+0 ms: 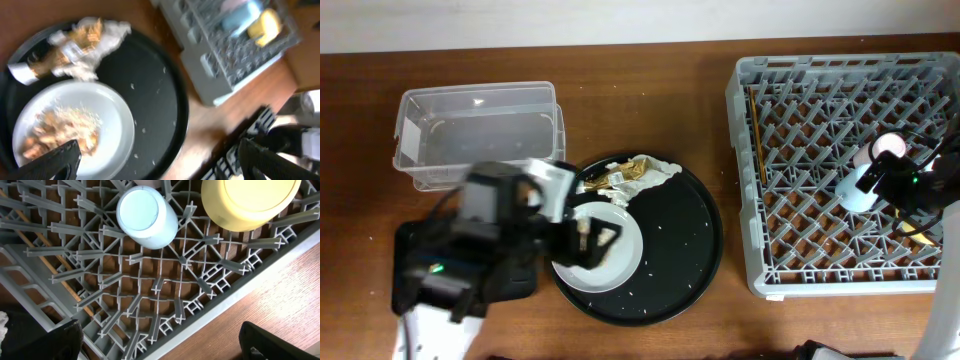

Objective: Sort waste into correct bins and load items into the dishwasher rack
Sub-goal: 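Reach the left gripper to the white plate and grasp its rim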

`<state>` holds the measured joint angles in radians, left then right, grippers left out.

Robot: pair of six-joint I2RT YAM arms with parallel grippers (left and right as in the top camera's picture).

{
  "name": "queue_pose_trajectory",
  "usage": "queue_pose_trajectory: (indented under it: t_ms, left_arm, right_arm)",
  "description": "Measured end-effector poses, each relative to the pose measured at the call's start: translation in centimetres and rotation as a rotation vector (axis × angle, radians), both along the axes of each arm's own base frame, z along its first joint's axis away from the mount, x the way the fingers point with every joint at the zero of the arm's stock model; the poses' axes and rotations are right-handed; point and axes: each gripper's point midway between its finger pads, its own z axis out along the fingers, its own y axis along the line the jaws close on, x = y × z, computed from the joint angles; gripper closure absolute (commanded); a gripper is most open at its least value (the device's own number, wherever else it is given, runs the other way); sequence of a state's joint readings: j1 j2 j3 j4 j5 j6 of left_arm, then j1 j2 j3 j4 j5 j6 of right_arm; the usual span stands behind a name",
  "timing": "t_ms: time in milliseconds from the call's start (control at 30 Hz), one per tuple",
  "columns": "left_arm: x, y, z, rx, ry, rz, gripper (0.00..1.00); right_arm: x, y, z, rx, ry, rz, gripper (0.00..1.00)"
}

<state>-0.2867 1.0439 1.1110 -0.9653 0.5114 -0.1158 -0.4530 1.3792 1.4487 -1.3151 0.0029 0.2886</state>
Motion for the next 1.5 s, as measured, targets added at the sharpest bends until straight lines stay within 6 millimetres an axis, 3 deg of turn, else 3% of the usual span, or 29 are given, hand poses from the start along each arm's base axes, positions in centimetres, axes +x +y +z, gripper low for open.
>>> queue_pose_trajectory:
  t_ms: [267, 400, 733, 1133, 1500]
  left_arm:
    - [-1.3, -5.5, -8.9, 0.346, 0.191, 0.021, 0.00]
    - [-0.9, -7.6, -11.2, 0.396, 0.193, 0.001, 0.00]
    - [-1.2, -8.1, -17.6, 0.544, 0.320, -0.005, 0.00]
    - [-0.1, -8.3, -18.4, 0.545, 0.307, 0.057, 0.00]
    - [-0.4, -8.7, -18.3, 0.549, 0.295, 0.043, 0.01]
  right_arm:
    - [0.0, 0.0, 0.0, 0.000, 0.000, 0.000, 0.02]
    - [0.0, 0.0, 0.0, 0.000, 0.000, 0.000, 0.02]
    - [0.0, 0.0, 0.0, 0.000, 0.000, 0.000, 0.02]
    - [0.0, 0.0, 0.0, 0.000, 0.000, 0.000, 0.02]
    - [0.0, 0.0, 0.0, 0.000, 0.000, 0.001, 0.02]
